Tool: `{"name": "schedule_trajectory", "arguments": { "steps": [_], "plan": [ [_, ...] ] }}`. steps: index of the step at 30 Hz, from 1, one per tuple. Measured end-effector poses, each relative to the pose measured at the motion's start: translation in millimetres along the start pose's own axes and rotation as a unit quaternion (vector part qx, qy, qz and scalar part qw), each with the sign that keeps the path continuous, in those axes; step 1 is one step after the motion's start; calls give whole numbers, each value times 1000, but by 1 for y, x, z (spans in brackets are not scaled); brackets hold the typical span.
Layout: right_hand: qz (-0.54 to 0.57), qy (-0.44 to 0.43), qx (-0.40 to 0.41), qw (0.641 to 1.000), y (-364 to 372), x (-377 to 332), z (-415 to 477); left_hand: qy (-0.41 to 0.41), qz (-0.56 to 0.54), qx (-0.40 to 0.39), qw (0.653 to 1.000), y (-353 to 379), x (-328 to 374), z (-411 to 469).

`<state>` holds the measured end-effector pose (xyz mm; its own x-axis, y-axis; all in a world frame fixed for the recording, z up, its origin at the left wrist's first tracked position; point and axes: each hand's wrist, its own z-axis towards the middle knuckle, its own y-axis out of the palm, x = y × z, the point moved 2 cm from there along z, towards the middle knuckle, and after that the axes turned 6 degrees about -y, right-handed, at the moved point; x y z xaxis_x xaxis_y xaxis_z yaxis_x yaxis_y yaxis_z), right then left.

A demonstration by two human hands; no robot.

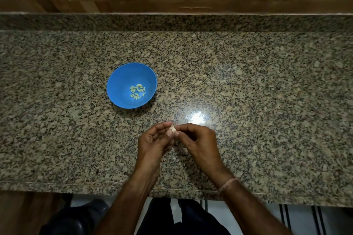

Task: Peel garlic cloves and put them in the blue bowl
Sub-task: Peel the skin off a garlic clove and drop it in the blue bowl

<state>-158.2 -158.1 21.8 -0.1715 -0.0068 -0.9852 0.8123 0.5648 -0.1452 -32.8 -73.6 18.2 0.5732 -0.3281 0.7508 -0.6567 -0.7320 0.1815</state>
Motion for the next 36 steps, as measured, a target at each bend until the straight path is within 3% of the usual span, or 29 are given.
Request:
{"name": "schedule_trajectory", "arguments": {
  "steps": [10, 18, 21, 25, 31, 34, 36],
  "plan": [
    [-152, -47, -81, 984, -1, -1, 2, 68, 104, 21, 992, 0, 2, -10],
    [-221, -97, -72, 968, 5, 5, -6, 106, 188, 60, 974, 3, -4, -9],
    [-184, -81, -66, 977, 2, 10, -6, 95, 184, 52, 977, 2, -5, -6],
    [-54, 6, -20, 998, 2, 17, -9, 86, 178, 33, 980, 0, -7, -5],
    [-34, 53, 24, 998, 10, 29, -6, 25, 104, 81, 991, -9, -23, 3],
    [-65, 66, 25, 995, 2, 37, -6, 108, 248, 125, 955, -18, -10, 13],
    [-93, 78, 1, 993, 0, 43, -10, 199, 397, 141, 885, -19, 4, 21]
  ]
}}
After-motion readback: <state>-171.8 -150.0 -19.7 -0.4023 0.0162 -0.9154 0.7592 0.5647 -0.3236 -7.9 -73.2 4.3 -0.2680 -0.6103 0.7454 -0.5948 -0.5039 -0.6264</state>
